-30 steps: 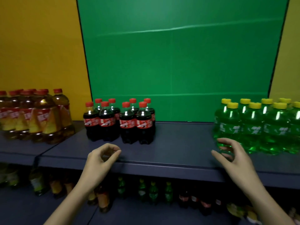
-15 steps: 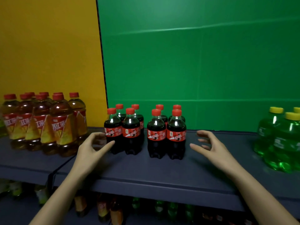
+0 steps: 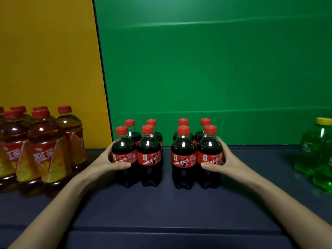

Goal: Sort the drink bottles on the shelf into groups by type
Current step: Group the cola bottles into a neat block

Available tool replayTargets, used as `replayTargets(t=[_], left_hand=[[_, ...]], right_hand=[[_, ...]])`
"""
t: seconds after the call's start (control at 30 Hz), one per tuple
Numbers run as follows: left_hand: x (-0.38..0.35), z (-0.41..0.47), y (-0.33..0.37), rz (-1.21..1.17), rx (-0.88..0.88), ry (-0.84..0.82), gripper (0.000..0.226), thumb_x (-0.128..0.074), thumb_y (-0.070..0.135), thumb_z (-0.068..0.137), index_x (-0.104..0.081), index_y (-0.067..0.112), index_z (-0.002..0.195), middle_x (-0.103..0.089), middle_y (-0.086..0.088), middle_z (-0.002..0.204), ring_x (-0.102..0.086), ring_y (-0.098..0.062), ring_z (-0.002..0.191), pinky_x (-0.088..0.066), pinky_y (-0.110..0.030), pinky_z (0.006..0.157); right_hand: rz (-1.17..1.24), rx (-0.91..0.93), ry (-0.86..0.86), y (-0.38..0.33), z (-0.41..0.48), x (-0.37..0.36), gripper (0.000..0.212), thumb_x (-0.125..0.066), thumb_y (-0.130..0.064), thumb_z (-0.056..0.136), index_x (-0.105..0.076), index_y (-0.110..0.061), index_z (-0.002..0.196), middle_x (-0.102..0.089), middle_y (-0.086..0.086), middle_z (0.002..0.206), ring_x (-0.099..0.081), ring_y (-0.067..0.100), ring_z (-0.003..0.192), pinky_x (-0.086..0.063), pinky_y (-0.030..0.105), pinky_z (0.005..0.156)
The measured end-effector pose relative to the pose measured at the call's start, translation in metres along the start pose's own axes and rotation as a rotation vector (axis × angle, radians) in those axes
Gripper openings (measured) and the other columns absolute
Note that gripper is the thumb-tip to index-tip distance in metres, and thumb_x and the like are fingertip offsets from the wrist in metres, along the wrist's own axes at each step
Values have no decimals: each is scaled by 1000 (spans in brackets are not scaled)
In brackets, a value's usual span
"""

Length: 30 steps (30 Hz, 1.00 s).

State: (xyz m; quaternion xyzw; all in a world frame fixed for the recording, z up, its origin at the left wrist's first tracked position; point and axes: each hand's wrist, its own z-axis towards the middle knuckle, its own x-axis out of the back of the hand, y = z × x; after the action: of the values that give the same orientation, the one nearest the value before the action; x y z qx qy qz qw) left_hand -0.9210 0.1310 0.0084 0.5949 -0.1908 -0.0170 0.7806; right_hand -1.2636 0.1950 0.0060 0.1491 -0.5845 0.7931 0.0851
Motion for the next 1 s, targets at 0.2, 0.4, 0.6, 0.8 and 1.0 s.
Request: replayTargets(t=[0.2, 0.4, 0.6, 0.8, 1.0], left_hand=[[-12, 1, -4, -66, -115, -57, 105, -91, 49, 21, -48, 30, 114, -70, 13, 101, -66, -3, 94, -52, -12, 67], [-16, 7, -12, -47, -128, -56, 111, -91, 42, 35, -42, 18, 131, -63, -3, 120, -64, -14, 105, -53, -28, 83], [-19, 8, -16, -38, -136, -35, 115, -91, 44, 34, -39, 19, 133, -62, -2, 121, -64, -14, 105, -52, -32, 87], [-20, 6, -14, -58, -125, -69, 115, -90, 44, 37, -35, 23, 135, -60, 0, 124, -62, -12, 108, -52, -29, 86], [-16, -1, -3, -2, -43, -92, 105, -89, 54, 30, -44, 32, 123, -63, 6, 117, -63, -8, 104, -50, -26, 87]], right_hand=[[2, 37, 78, -3, -1, -16, 86, -80, -13, 67, -26, -31, 132, -54, -17, 113, -59, -16, 91, -46, 4, 69], [-6, 22, 138, -4, -1, -27, 87, -83, -31, 52, -37, -32, 126, -60, -12, 113, -62, -6, 96, -49, 8, 72], [-9, 28, 146, -5, -1, -32, 88, -81, -36, 51, -36, -34, 126, -60, -15, 112, -62, -7, 96, -49, 9, 74], [-35, 13, 147, -8, -3, -32, 96, -78, -47, 48, -29, -35, 130, -58, -18, 113, -60, -11, 96, -49, 9, 76], [-273, -80, 90, -23, -12, -23, 64, -70, -51, 62, -35, -51, 115, -53, -24, 117, -56, -12, 98, -43, 9, 77]])
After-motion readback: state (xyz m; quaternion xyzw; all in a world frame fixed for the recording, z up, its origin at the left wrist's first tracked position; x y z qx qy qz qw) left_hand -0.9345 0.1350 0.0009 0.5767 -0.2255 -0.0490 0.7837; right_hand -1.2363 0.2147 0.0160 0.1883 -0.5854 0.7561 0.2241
